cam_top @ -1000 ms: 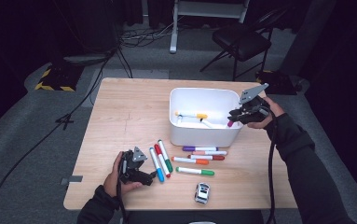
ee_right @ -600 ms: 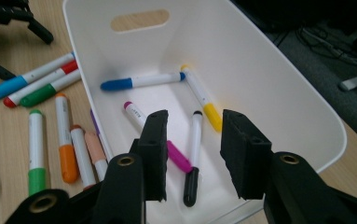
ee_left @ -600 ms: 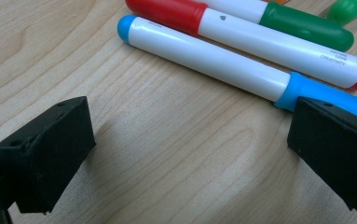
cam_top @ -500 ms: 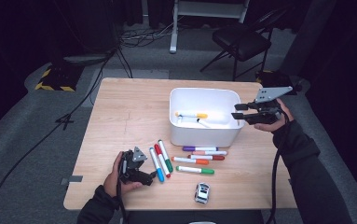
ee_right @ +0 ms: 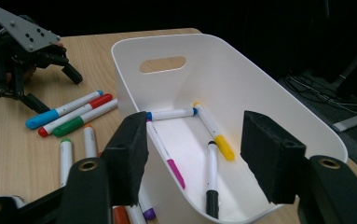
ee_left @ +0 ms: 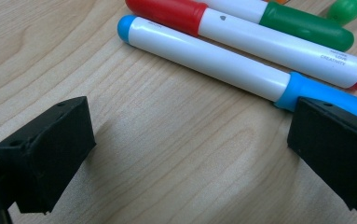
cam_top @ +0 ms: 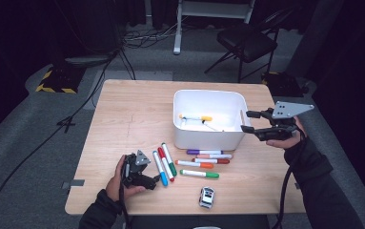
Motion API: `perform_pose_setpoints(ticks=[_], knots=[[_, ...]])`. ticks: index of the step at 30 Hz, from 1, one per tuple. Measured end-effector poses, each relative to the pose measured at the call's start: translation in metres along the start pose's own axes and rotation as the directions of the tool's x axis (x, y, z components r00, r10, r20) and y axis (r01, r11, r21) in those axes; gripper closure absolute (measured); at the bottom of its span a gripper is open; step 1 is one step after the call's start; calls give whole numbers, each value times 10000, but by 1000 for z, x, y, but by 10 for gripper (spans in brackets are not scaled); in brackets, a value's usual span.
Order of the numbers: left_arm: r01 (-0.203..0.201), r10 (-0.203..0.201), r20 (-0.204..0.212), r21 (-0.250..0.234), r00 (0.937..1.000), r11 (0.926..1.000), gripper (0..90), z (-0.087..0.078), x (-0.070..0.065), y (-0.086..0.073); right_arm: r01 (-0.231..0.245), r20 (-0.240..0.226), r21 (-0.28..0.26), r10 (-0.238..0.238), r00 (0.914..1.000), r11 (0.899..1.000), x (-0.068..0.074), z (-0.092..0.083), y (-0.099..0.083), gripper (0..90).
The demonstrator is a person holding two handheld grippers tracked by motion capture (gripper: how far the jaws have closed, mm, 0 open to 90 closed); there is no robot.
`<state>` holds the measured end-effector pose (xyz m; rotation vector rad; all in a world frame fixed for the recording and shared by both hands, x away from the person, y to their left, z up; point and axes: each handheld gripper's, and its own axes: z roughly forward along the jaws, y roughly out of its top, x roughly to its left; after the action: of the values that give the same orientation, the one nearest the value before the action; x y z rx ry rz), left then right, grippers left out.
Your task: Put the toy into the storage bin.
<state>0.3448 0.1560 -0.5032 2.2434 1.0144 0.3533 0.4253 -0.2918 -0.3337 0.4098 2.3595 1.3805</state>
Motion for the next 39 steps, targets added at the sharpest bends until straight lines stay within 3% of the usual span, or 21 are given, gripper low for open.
perform_pose_setpoints(ticks=[3, 6, 15, 18, 22, 24, 26, 30, 32, 39], knots=[[-1, 1, 3, 2, 10000, 10000, 7, 0, 0, 0, 95, 93, 29, -95, 9999, 10000, 9, -2, -6, 351], [105, -105, 19, 63, 9999, 9999, 8, 0, -1, 0, 218, 187, 0, -218, 9996, 9998, 18, -4, -14, 342], [114, -115, 25, 67, 9999, 9999, 7, 0, -1, 0, 470, -91, 54, -469, 9989, 9989, 42, 1, -48, 363], [111, -111, 29, 63, 9999, 9999, 7, 0, -1, 0, 286, -360, 82, -283, 9990, 9996, 51, 8, -61, 391], [19, -19, 14, 0, 10000, 10000, 7, 0, 0, 0, 471, -716, 512, -434, 9965, 9976, 61, 24, -79, 463], [2, -2, 5, 1, 10000, 10000, 7, 0, 0, 0, 321, -1147, 686, -241, 9931, 9971, 66, 34, -88, 490], [17, -17, 15, 2, 10000, 10000, 7, 0, 0, 0, 707, -1302, 1085, -564, 9899, 9916, 70, 46, -96, 503], [1, -1, 8, 3, 10000, 10000, 7, 0, 0, 0, 661, -1575, 1432, -432, 9866, 9875, 71, 62, -108, 504], [21, -21, 18, 1, 10000, 10000, 7, 0, 0, 0, 342, -1701, 1548, -75, 9854, 9874, 68, 70, -114, 509], [20, -20, 18, 3, 10000, 10000, 7, 0, 0, 0, 336, -1696, 1759, -33, 9855, 9838, 67, 83, -119, 546]])
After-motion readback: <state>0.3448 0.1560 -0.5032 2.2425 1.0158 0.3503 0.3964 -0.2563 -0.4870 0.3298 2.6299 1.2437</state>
